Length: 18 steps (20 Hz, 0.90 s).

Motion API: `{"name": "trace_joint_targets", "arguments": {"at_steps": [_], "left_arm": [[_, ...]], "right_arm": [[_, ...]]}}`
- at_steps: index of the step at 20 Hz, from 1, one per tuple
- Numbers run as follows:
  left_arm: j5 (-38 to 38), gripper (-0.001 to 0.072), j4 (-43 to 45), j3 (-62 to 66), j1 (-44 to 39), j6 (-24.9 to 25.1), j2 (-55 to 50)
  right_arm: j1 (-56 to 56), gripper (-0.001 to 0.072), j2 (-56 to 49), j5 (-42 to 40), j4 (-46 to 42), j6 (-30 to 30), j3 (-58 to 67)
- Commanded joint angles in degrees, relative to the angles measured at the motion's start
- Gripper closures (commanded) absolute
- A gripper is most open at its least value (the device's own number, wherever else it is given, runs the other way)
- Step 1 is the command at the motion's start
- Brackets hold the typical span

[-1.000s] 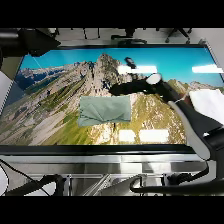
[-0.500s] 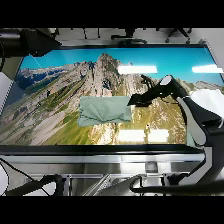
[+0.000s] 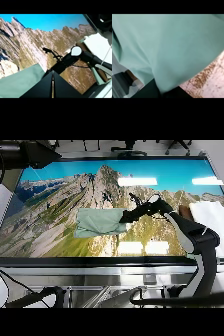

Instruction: Fold the shirts.

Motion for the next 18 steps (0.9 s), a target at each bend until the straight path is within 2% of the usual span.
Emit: {"name": "trace_joint_targets", "arguments": {"at_steps": [1,7,9,18], "left_arm": [[-0.04,0.0689,0.02,0.02,-0.02,-0.02,-0.02],[-0.04,0.0689,0.00,0.04,-0.02,-0.02,-0.02],[-0.04,0.0689,0.00,0.04,-0.02,-0.02,-0.02],[-2.19,0.0689,0.02,0.02,-0.04,0.02,-0.15]], "right_arm": [[-2.05,0.0692,2.99,1.88,5.64,-2.91,4.20],[-16.44,0.0692,10.97,1.77,6.16,-2.62,27.17],[-22.49,0.0693,11.15,0.94,6.08,0.72,32.37],[-49.59,0.0693,12.59,0.31,5.95,6.19,32.74]]}}
